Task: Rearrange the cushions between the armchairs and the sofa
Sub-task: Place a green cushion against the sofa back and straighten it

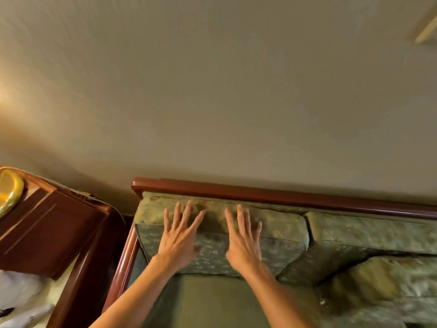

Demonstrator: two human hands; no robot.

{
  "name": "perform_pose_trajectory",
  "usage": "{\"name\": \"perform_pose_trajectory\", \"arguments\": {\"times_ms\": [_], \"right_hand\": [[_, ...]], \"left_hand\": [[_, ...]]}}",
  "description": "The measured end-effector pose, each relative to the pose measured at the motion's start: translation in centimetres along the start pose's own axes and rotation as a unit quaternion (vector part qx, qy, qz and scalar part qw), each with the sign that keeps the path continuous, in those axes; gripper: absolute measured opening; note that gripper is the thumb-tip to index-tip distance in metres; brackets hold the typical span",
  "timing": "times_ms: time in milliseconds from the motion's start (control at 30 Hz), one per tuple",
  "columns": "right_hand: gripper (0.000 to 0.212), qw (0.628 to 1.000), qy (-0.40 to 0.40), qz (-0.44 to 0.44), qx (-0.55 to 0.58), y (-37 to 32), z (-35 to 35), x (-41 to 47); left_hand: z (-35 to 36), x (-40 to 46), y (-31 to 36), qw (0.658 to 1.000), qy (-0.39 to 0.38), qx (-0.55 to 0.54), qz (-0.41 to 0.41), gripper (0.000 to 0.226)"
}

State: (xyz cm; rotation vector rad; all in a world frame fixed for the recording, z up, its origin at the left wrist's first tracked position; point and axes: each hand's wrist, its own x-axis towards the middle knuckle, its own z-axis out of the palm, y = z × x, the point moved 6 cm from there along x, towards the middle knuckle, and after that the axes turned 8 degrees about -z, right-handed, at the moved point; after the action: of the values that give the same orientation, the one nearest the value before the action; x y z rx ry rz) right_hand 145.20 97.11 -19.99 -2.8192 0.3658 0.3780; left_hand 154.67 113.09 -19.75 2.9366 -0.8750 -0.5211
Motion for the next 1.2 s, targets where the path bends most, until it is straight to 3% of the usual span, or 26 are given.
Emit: {"name": "perform_pose_trajectory", "arguments": {"times_ms": [67,167,267,367,467,600,767,967,1067,1200], "right_hand": [[0.108,0.999,-0.022,-0.019,-0.043,0.6,1.3,-0.7],[0.089,0.996,-0.046,0.074,-0.026,5.3,-0.1,-1.9],[0.070,0.981,-0.076,0.168,0.060,8.5,-2.9,-3.5],[0.068,0.967,-0.019,0.198,0.162,9.6,-6.5,-6.8],[0.075,0.930,0.061,0.204,0.298,9.5,-8.0,-11.6],[0.088,0.868,0.115,0.220,0.430,10.1,-6.8,-19.7],[0.097,0.842,0.167,0.214,0.466,13.6,-7.7,-25.8],[0.114,0.817,0.251,0.168,0.491,22.1,-10.5,-34.4],[0.107,0.829,0.244,0.170,0.474,27.4,-11.1,-38.8],[0.116,0.822,0.271,0.151,0.478,34.9,-13.2,-45.1]], "left_hand": [[1.2,-0.5,-2.2,0.999,-0.025,-0.016,-0.017,0.092],[0.6,0.3,-3.5,0.996,-0.069,-0.040,-0.046,0.072],[-1.5,1.1,-2.4,0.982,-0.134,-0.075,-0.107,0.056],[-3.9,-0.6,-0.6,0.970,-0.140,-0.139,-0.139,0.058],[-4.7,-3.2,2.1,0.954,-0.089,-0.248,-0.145,0.067],[-4.6,-9.3,11.2,0.934,-0.047,-0.351,-0.056,0.088],[-5.2,-13.9,22.1,0.927,-0.040,-0.369,0.054,0.087],[-7.7,-18.3,32.9,0.919,0.016,-0.383,0.094,0.098],[-7.2,-20.5,39.1,0.911,0.019,-0.401,0.094,0.108],[-6.2,-23.8,49.5,0.913,0.025,-0.396,0.095,0.112]]}}
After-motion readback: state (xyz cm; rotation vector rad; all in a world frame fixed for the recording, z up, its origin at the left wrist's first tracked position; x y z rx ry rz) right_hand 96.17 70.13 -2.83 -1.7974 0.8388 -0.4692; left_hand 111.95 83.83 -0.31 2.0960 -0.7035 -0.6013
